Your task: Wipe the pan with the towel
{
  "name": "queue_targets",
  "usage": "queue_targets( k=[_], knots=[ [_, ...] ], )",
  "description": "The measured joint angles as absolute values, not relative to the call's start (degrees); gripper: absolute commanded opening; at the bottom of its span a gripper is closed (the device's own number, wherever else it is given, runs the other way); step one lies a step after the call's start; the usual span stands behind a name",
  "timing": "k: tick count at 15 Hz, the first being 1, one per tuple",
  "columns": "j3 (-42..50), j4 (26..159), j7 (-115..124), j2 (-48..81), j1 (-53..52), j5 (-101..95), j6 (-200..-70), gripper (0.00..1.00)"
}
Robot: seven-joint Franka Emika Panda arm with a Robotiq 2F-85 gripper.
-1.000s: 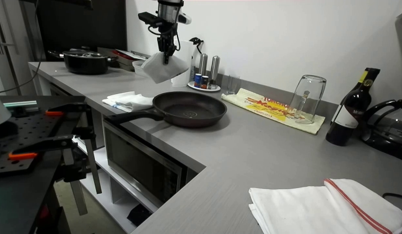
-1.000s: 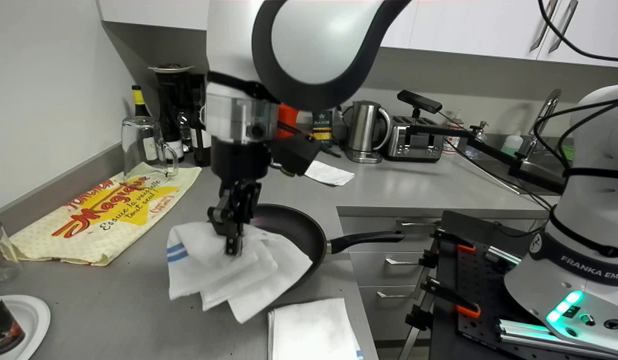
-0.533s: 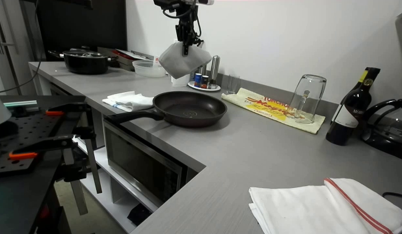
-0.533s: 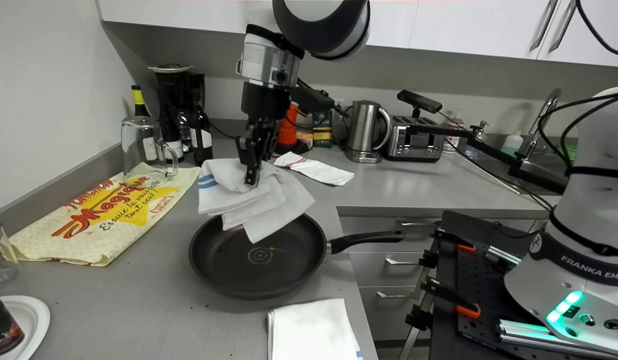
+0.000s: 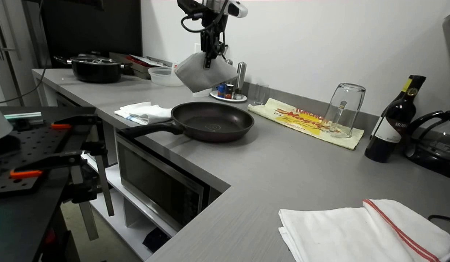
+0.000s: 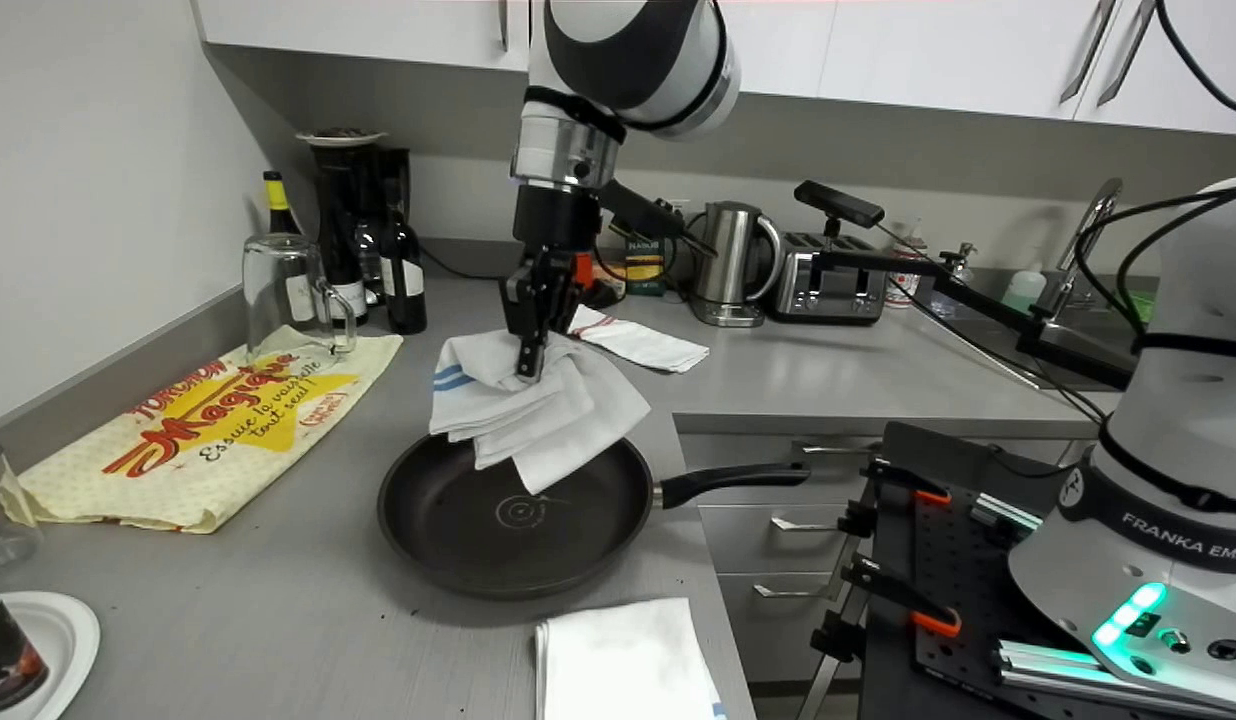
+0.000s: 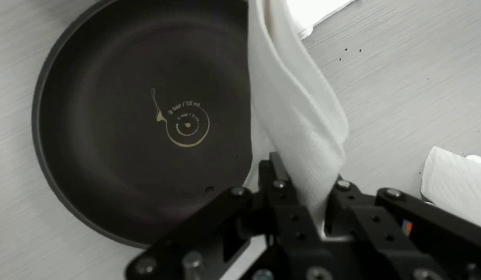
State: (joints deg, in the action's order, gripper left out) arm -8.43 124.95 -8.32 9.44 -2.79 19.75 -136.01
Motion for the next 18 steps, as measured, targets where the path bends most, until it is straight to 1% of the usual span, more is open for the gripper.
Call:
queue_targets(
  k=[8, 18],
  knots=[
    [-8.89, 124.29, -11.38, 14.99, -2.79, 25.79, -134.87, 0.04],
    [-9.41, 118.76, -12.9, 27.75, -1.66, 25.73, -139.49, 0.04]
  ],
)
